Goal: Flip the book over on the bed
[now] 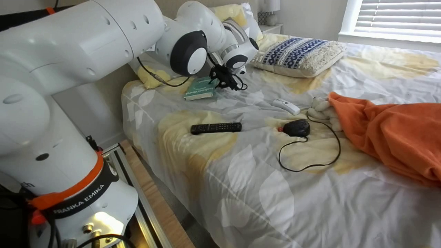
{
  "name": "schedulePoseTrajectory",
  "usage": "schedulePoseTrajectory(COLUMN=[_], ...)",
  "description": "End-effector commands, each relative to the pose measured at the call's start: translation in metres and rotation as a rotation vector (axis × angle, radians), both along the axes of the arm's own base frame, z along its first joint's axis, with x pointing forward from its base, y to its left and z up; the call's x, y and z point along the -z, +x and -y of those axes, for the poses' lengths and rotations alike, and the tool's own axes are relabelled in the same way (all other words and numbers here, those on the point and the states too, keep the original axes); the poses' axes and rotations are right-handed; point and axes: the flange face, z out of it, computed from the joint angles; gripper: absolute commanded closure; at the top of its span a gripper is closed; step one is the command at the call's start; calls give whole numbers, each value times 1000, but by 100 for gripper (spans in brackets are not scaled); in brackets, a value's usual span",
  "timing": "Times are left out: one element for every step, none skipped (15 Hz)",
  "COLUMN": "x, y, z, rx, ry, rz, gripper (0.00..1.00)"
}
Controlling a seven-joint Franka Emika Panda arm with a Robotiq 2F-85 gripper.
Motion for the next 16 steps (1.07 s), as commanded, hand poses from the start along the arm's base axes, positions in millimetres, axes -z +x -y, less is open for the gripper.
schedulePoseTrajectory(x=[-31, -39, -48, -55, -61, -67, -74, -84, -92, -99, -105, -113, -122, -135, -147, -161], y=[9, 11, 12, 12, 11, 8, 6, 6, 8, 10, 13, 16, 20, 25, 30, 34], z=[-5, -4, -3, -4, -5, -7, -10, -10, -10, -8, -7, -4, 0, 5, 13, 19], rx=[11, 14, 5, -5, -17, -33, -49, -55, -49, -38, -22, -7, 7, 24, 34, 43], ry=[52, 52, 59, 69, 81, 88, 79, 58, 30, 4, -21, -63, -106, -157, -189, -229], rz=[-5, -1, -8, -12, -27, -45, -49, -50, -39, -27, -18, 8, 36, 68, 103, 133], gripper=[88, 88, 92, 92, 94, 93, 95, 94, 94, 94, 94, 94, 94, 94, 94, 94])
